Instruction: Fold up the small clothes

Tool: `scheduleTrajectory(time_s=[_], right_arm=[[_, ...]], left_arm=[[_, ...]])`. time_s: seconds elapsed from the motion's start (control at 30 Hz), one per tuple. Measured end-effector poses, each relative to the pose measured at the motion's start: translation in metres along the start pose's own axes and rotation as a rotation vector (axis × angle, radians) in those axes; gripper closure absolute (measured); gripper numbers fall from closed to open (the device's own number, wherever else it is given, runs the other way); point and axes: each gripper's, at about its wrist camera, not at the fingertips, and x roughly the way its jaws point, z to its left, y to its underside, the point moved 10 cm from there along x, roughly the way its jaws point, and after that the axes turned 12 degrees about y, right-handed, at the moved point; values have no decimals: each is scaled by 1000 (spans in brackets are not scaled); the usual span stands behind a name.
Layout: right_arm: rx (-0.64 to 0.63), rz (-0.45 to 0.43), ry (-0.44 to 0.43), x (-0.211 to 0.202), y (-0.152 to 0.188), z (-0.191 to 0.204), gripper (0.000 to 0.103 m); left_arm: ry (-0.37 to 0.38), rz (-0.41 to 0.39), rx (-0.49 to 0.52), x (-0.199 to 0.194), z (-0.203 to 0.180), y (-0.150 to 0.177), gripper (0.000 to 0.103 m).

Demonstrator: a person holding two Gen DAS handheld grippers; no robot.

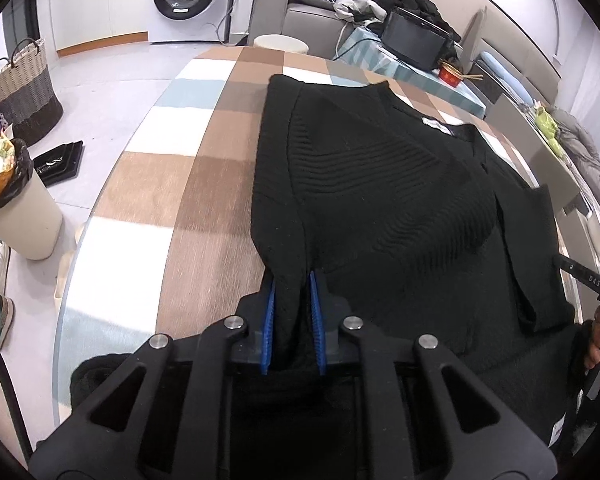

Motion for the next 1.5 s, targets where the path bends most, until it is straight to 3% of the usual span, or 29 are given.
scheduleTrajectory(time_s=[0.07, 0.13, 0.2, 0.27, 0.33, 0.47, 0.53, 0.57, 0.6, 0.77, 1.2, 1.4, 1.5], right_arm=[[30, 30, -15, 5, -7, -3, 101], [66, 55, -50, 0, -5, -4, 90], [94, 36, -98, -9, -6, -4, 59], [107, 16, -130, -20, -1, -7, 55], [93, 35, -154, -24, 6, -2, 55], [27, 69, -117, -10, 16, 6, 55], [9, 75, -97, -2, 16, 10, 64], [-25, 55, -51, -1, 14, 12, 77], [-64, 51, -16, 1, 13, 14, 83], [-89, 26, -5, 8, 5, 16, 94], [-77, 10, 11, 34, -34, 28, 94], [-42, 15, -5, 35, -33, 28, 94], [-50, 22, 8, 30, -29, 27, 86]], left_arm=[[-4, 0, -6, 2, 1, -2, 90], [-5, -4, -5, 2, 2, -1, 90], [0, -3, -10, 2, 4, 0, 89], [6, -6, -13, 2, 4, 2, 89], [3, -7, -9, 2, 5, 3, 89], [2, -6, -3, 2, 5, 4, 89], [5, -6, -1, 1, 5, 5, 89], [5, -7, 1, 1, 5, 6, 89], [4, -8, 4, 1, 4, 6, 89], [-2, -14, 8, 2, 1, 6, 89], [-4, -18, 15, 13, -8, -8, 89], [-14, -17, 18, 19, -9, -17, 89], [-21, 0, 14, 15, -6, -12, 77]])
